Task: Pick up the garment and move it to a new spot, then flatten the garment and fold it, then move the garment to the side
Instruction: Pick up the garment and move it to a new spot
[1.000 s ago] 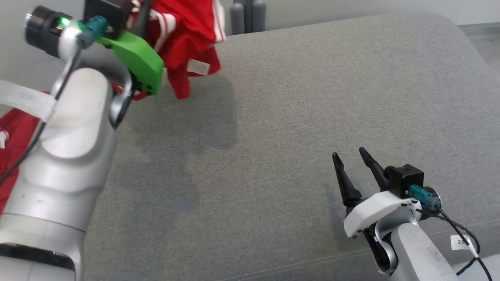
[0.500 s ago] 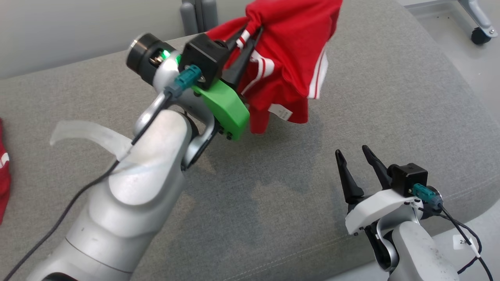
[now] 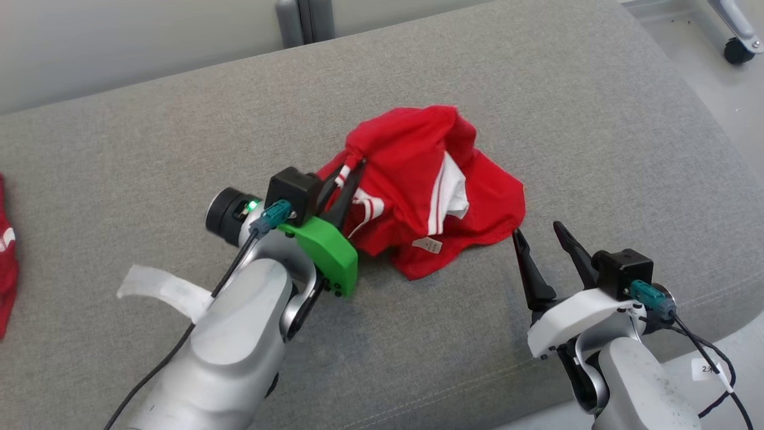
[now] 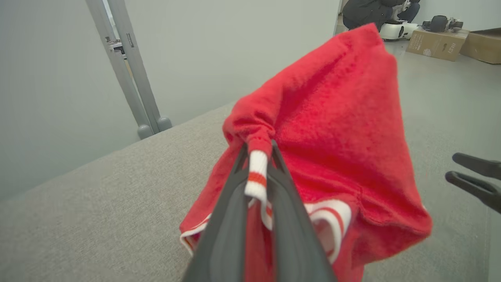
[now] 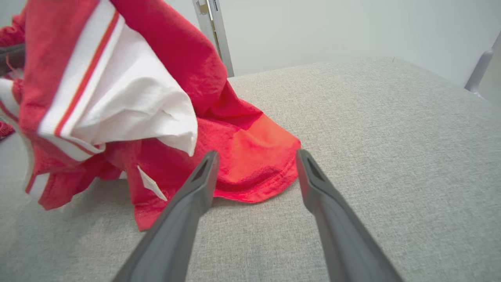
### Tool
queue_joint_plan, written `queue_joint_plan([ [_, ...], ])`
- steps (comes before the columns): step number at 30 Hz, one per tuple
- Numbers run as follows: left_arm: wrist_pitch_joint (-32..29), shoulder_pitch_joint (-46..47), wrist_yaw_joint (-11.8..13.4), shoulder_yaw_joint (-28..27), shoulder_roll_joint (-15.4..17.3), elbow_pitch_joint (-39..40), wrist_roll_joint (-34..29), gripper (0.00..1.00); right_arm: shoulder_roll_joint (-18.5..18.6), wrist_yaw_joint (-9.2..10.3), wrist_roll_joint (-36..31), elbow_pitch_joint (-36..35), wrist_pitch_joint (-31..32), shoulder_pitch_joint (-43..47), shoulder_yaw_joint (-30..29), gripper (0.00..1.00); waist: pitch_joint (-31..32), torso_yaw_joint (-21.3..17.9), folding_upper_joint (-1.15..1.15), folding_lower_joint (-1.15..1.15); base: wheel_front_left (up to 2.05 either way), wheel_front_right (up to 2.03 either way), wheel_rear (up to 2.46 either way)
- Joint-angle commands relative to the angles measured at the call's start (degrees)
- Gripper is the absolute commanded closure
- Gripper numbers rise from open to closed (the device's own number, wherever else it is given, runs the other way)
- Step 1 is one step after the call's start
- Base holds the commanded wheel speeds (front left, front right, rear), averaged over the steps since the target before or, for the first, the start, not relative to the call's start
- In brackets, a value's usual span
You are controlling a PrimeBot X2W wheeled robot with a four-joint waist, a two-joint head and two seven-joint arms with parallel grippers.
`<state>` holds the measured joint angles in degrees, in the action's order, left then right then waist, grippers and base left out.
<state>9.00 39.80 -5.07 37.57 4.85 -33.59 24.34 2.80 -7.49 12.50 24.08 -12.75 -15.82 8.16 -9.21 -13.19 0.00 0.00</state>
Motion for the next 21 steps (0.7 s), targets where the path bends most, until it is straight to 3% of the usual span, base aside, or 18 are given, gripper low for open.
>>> queue_joint_plan([
  [1,1.87,-1.28,0.01,-0.46,0.72,-3.27,0.18,1.0,0.17,0.0,-0.39,0.13,-0.06,-0.62,0.07,0.0,0.11,0.71,0.0,0.0,0.0,0.0,0.0],
  [13,6.22,-1.66,1.22,-3.21,2.16,-16.68,-1.3,1.0,0.18,0.0,-0.34,0.26,0.33,-0.35,1.04,0.0,0.48,2.89,0.0,0.0,0.0,0.0,0.0],
  [14,6.25,-1.72,1.52,-3.63,2.21,-16.37,-1.7,0.89,0.18,0.0,-0.39,0.25,0.32,-0.2,1.06,0.0,0.55,3.04,0.0,0.0,0.0,0.0,0.0],
  [15,6.16,-2.11,1.64,-3.88,2.32,-16.11,-2.06,0.6,0.18,0.0,-0.38,0.3,0.35,-0.1,1.19,0.0,0.65,3.15,0.0,0.0,0.0,0.0,0.0],
  [16,6.16,-2.47,1.94,-4.4,2.36,-15.47,-2.3,0.11,0.18,0.0,-0.37,0.31,0.41,0.03,1.21,0.0,0.75,3.29,0.0,0.0,0.0,0.0,0.0],
  [17,6.17,-2.85,2.14,-4.99,2.37,-15.0,-2.45,0.0,0.18,0.0,-0.36,0.3,0.41,0.15,1.21,0.0,0.84,3.43,0.0,0.0,0.0,0.0,0.0],
  [21,6.19,-4.99,2.77,-7.71,2.46,-11.85,-3.39,0.0,0.18,0.0,-0.21,0.23,0.35,0.57,1.18,0.0,1.3,4.09,0.0,0.0,0.0,0.0,0.0],
])
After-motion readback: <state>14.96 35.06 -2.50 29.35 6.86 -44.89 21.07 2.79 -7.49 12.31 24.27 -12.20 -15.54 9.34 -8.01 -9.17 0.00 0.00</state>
